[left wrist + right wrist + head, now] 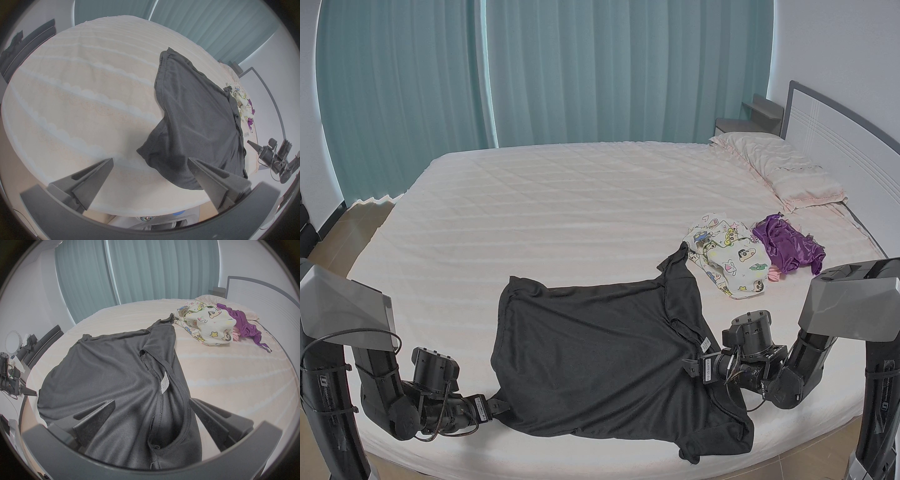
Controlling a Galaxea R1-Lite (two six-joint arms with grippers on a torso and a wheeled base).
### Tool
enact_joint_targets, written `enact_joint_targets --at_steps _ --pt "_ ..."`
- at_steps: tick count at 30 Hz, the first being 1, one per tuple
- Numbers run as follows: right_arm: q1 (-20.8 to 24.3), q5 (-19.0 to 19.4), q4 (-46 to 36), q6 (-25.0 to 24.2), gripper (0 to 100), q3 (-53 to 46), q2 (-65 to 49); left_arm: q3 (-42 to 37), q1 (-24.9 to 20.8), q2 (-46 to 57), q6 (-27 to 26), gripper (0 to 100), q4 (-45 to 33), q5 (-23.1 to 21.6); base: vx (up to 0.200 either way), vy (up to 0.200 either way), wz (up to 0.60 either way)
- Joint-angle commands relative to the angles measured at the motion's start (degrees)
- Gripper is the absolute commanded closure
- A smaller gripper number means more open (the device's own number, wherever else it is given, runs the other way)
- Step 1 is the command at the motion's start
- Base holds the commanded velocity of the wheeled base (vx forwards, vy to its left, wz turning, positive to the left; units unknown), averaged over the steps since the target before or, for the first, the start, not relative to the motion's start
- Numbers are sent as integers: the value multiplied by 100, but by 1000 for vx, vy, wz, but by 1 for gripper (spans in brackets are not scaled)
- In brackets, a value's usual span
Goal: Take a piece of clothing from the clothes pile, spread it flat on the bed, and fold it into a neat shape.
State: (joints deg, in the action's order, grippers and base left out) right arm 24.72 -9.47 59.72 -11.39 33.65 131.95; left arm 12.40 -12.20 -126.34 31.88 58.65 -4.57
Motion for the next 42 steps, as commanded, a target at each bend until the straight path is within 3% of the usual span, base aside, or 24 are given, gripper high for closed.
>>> enact_joint_targets --at_steps 1,5,6,25,29,32,42 --pt "15 -2 13 -4 0 -25 24 123 -72 -127 3 0 -47 123 0 0 0" --pt "85 -2 13 -4 0 -42 -3 290 -142 -321 3 0 -29 440 0 0 0" --pt "94 -2 22 -4 0 -34 -20 413 -160 -373 3 100 -47 519 0 0 0" --pt "15 -2 22 -4 0 -25 -20 -9 -221 -48 -68 100 -170 633 0 0 0" --pt "-3 -2 22 -4 0 -34 -20 -1 -230 338 -77 100 -811 800 0 0 0" --pt "-55 7 13 -13 0 -42 -12 96 -230 857 -77 100 -1734 861 0 0 0" --pt "-90 -2 13 -4 0 2 6 184 -212 910 -120 100 -2182 870 0 0 0"
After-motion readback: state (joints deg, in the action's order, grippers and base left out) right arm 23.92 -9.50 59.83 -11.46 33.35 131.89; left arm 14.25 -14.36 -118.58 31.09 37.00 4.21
